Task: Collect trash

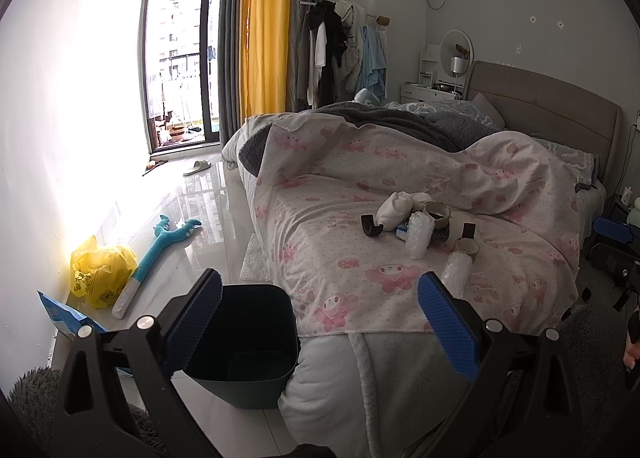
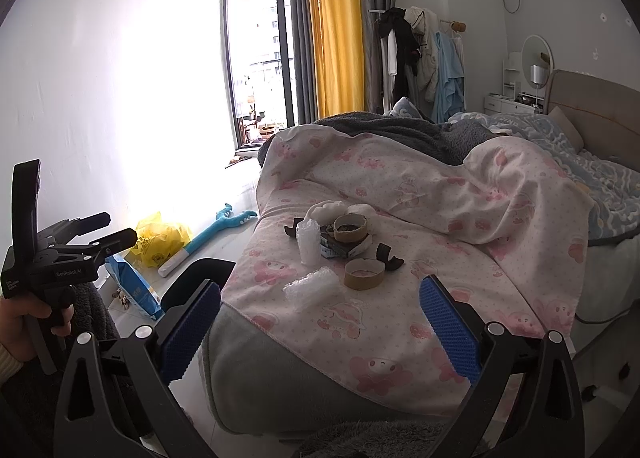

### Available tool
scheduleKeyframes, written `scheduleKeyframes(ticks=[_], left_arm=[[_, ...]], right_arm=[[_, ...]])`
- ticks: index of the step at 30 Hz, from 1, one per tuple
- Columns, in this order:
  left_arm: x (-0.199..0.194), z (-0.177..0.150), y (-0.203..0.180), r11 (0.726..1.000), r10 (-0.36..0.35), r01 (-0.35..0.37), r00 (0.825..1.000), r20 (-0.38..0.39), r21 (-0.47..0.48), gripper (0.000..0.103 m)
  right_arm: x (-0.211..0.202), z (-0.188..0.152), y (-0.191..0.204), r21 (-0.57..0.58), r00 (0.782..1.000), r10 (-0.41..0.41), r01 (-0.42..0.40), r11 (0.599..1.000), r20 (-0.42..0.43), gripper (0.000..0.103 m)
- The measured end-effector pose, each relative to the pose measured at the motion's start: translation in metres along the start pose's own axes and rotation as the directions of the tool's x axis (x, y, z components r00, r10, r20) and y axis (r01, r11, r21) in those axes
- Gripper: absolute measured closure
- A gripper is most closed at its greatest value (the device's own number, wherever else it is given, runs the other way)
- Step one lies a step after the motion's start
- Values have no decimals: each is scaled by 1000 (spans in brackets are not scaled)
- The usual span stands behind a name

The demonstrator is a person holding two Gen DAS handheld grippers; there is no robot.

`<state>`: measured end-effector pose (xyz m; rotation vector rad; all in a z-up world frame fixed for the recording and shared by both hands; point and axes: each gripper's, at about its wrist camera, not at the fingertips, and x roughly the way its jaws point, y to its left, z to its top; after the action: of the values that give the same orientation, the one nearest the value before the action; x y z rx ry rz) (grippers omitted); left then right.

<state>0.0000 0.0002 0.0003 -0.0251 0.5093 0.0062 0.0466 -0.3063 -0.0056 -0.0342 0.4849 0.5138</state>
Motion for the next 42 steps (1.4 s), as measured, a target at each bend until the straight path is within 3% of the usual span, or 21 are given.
scheduleKeyframes(ticks=[42], left_arm=[[4, -8, -6, 1000, -1, 1, 1000, -21, 7, 3]], right_arm=[[4, -4, 7, -17, 1000, -5, 5, 1000, -10, 3]])
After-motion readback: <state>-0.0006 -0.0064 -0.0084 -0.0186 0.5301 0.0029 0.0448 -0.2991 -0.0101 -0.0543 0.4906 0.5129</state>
